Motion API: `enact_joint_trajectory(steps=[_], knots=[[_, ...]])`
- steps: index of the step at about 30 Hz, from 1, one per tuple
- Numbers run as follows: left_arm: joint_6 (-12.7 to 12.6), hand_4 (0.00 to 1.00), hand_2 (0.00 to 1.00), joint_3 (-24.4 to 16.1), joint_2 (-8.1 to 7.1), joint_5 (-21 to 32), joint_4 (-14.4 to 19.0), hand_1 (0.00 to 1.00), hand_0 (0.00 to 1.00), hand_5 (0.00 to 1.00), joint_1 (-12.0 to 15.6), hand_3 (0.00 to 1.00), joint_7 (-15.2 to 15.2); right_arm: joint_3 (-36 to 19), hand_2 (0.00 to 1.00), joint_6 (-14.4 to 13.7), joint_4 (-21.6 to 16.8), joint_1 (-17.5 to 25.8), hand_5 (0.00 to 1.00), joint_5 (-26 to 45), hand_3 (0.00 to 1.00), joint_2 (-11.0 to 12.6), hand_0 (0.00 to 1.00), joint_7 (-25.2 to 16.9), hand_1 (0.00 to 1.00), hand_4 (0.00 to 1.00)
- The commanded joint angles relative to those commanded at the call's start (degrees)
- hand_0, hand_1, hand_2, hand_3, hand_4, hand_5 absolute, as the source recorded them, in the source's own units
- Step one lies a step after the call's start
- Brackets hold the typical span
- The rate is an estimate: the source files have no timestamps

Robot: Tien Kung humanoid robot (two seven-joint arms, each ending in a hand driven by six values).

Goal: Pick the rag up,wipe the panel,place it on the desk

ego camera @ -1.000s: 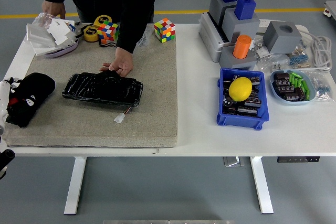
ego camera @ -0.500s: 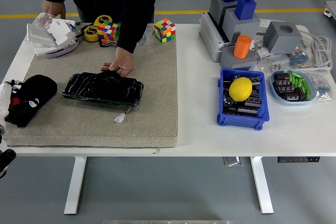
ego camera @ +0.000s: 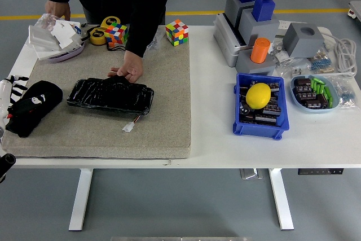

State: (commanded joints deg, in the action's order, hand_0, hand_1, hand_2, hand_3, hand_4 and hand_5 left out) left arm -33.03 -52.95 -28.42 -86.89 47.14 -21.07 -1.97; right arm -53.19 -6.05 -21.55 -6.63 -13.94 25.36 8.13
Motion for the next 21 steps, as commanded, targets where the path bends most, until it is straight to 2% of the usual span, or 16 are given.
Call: enact_joint_trajectory(steps=[2,3,8,9,15,21], knots=[[0.43,0.998,0.627,-1.09,-0.5,-0.96,1.75,0.569,0.373,0.645,0.44,0.757,0.77,-0.09,0.673,0.01,0.06,0.13,0.604,0.0,0.612,0.02,0.72,0.03,0.616,0.998],[0.59,0.998,0.634,-1.45,-0.68,-1.25,2.46,0.573,0.373,0.705,0.57,0.756,1.09,-0.08,0.673,0.02,0.08,0.17,0.603,0.04,0.612,0.05,0.72,0.03,0.614,0.998],[1.71,0.998,0.634,-4.36,-1.74,-3.81,7.35,0.573,0.373,0.705,1.44,0.756,3.39,-0.07,0.673,-0.04,0.21,0.31,0.603,0.06,0.612,0.05,0.72,-0.02,0.614,0.998],[1.9,0.998,0.649,-4.79,-1.92,-4.23,8.29,0.597,0.381,0.778,1.61,0.761,3.87,-0.03,0.673,-0.04,0.19,0.3,0.603,0.05,0.613,0.07,0.72,-0.02,0.614,0.998],[3.7,0.998,0.653,-7.55,-2.92,-6.69,14.43,0.603,0.383,0.79,3.36,0.763,7.91,-0.18,0.673,-0.13,0.27,0.38,0.602,-0.1,0.612,-0.01,0.72,-0.07,0.613,0.998],[4.82,0.998,0.655,-10.17,-3.73,-6.93,18.38,0.607,0.39,0.786,5.1,0.764,9.98,0.02,0.673,-0.2,0.32,0.33,0.603,-0.18,0.612,-0.12,0.72,-0.12,0.613,0.998]])
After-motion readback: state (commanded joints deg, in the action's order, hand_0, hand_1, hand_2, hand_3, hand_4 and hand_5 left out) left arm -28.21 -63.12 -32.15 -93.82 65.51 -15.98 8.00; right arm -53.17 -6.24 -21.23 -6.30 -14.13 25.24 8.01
